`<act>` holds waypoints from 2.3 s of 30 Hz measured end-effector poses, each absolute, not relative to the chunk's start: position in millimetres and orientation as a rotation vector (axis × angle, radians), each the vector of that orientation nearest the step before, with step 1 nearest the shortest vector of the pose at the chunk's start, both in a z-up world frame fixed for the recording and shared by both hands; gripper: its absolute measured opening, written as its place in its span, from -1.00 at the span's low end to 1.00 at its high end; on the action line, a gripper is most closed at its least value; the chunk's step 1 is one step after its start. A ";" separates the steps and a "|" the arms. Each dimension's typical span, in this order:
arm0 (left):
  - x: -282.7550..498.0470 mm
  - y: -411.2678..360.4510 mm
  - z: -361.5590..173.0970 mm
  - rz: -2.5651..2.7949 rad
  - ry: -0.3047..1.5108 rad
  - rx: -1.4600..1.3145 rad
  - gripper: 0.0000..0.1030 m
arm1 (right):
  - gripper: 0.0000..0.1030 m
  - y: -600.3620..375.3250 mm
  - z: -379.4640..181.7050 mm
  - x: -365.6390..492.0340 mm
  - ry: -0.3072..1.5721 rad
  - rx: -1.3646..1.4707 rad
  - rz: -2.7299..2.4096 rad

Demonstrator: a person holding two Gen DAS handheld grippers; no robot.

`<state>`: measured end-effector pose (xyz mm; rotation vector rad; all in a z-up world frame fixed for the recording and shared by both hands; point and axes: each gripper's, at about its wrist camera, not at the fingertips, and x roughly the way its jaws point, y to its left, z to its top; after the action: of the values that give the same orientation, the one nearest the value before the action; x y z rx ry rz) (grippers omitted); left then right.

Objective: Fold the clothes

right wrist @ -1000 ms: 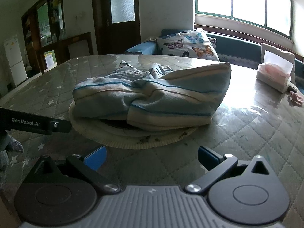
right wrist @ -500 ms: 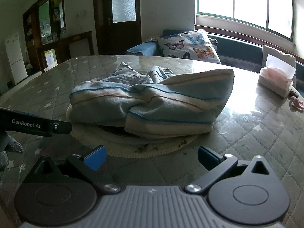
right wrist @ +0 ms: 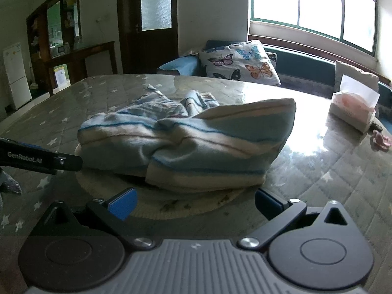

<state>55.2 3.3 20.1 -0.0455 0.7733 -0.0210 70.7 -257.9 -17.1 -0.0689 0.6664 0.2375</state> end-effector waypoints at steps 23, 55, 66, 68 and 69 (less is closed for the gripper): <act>109.7 7.4 31.2 -0.255 0.779 -0.095 -0.31 | 0.65 -276.5 33.1 171.9 0.586 -0.116 0.296; 22.3 -4.8 65.6 -0.449 0.602 -0.013 -0.88 | -0.31 -294.4 48.3 128.3 0.611 -0.220 0.387; 83.7 16.2 43.7 -0.336 0.707 -0.093 0.06 | 0.02 -273.0 25.3 190.2 0.721 -0.284 0.455; 89.4 15.3 38.2 -0.357 0.721 -0.091 0.00 | 0.02 -273.7 17.4 196.5 0.761 -0.291 0.462; 90.4 14.2 36.3 -0.366 0.726 -0.091 -0.08 | -0.08 -275.1 13.8 198.5 0.777 -0.289 0.460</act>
<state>90.4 14.2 36.3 -0.0907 0.7257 -0.3663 198.5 -275.1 13.8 -0.2891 0.7769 0.4597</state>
